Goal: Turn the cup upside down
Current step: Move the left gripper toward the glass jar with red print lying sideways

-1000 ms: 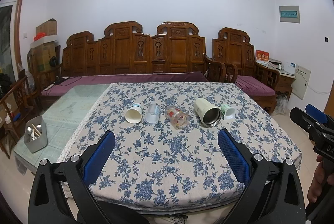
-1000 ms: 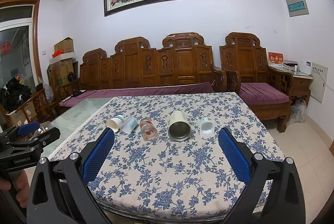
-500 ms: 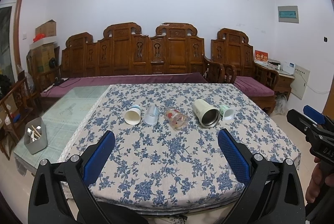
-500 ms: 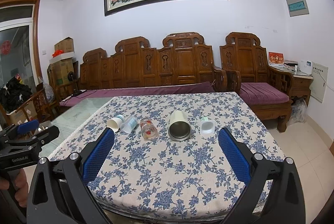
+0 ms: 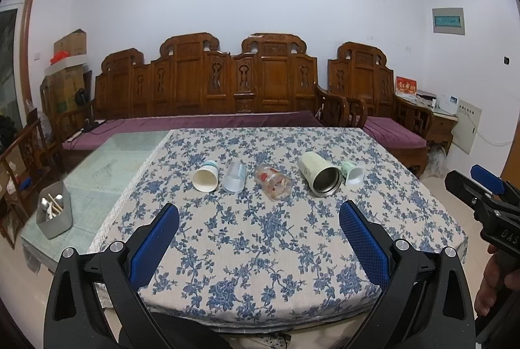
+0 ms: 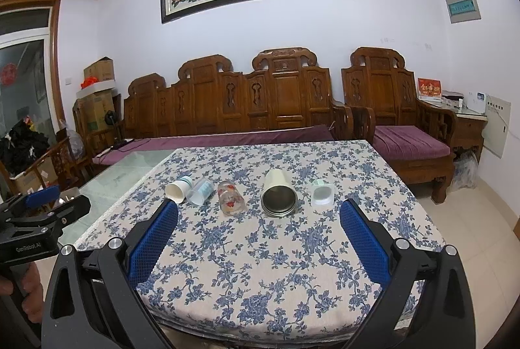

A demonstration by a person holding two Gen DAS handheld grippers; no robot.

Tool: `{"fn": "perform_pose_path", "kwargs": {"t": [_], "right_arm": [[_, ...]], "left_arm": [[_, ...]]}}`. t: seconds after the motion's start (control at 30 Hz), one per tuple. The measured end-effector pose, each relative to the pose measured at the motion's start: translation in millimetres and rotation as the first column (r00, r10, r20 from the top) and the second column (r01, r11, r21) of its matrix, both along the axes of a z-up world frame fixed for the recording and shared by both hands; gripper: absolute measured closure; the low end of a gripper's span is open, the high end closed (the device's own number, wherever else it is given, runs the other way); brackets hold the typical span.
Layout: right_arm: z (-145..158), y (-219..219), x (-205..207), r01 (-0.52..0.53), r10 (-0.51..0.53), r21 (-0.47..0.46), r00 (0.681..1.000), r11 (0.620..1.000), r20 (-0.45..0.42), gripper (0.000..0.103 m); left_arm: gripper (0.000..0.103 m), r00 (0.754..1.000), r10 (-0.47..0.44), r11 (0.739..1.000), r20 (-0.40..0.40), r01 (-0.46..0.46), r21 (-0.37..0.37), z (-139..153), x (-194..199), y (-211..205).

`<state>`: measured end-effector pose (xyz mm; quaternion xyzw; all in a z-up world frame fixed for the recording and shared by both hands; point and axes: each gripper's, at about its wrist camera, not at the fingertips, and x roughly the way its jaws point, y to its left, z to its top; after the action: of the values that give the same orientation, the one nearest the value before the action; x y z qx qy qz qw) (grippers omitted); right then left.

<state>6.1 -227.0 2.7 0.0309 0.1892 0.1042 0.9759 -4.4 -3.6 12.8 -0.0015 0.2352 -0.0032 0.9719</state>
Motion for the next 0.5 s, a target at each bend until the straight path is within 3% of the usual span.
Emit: {"fn": "perform_pose_path", "kwargs": {"t": [0.3,0.5], "right_arm": [[-17.1,-5.5,19.9,-0.003,0.003,0.006,0.999,1.0,-0.047,0.003],[-38.6,-6.5,58.2,-0.033,0.031,-0.027,0.995,0.999,-0.09,0.003]], "left_arm": [[0.008,0.996,-0.015,1.0,-0.085,0.014,-0.012,-24.4,24.4,5.0],[0.008,0.986,-0.039,0.999,-0.16,0.041,0.005,-45.4,60.4,4.4]]}}
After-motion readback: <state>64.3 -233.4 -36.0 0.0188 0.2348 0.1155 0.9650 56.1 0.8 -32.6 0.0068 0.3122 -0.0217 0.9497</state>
